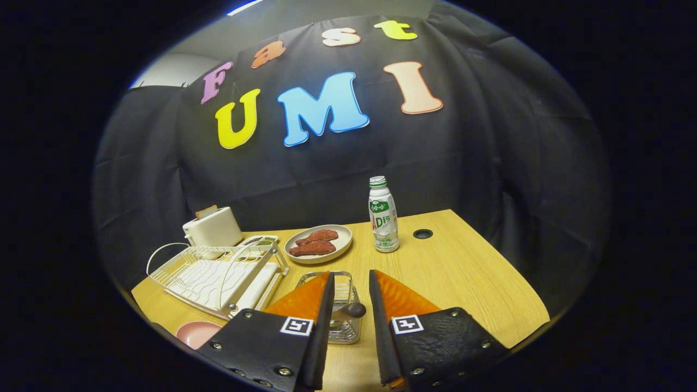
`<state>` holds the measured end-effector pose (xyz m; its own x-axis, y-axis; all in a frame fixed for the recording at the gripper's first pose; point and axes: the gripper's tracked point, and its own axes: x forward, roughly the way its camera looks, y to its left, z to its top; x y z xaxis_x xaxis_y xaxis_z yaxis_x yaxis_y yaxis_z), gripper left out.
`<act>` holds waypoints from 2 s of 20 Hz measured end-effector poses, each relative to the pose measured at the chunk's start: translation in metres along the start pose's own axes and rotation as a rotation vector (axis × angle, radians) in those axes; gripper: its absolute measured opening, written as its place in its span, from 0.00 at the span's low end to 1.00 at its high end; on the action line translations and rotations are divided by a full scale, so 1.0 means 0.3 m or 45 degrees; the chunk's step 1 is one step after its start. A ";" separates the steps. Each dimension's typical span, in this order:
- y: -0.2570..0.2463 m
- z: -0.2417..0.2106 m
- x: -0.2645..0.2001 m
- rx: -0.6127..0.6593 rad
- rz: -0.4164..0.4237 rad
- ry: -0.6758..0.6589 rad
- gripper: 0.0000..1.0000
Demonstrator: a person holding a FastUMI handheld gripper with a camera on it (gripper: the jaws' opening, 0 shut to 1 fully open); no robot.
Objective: Take the plate from the dish rack, then take the spoon from the basket and place it into the plate.
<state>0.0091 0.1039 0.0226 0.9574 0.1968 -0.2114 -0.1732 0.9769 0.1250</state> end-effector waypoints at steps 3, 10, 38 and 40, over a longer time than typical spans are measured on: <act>0.023 0.010 -0.005 -0.024 0.002 -0.023 0.24; 0.075 0.032 -0.001 -0.082 0.034 0.019 0.10; 0.282 0.327 -0.367 -0.188 0.094 0.066 0.04; 0.333 0.307 -0.405 -0.178 0.141 0.074 0.05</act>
<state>-0.1034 0.1699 0.1499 0.9166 0.3040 -0.2597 -0.3109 0.9503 0.0152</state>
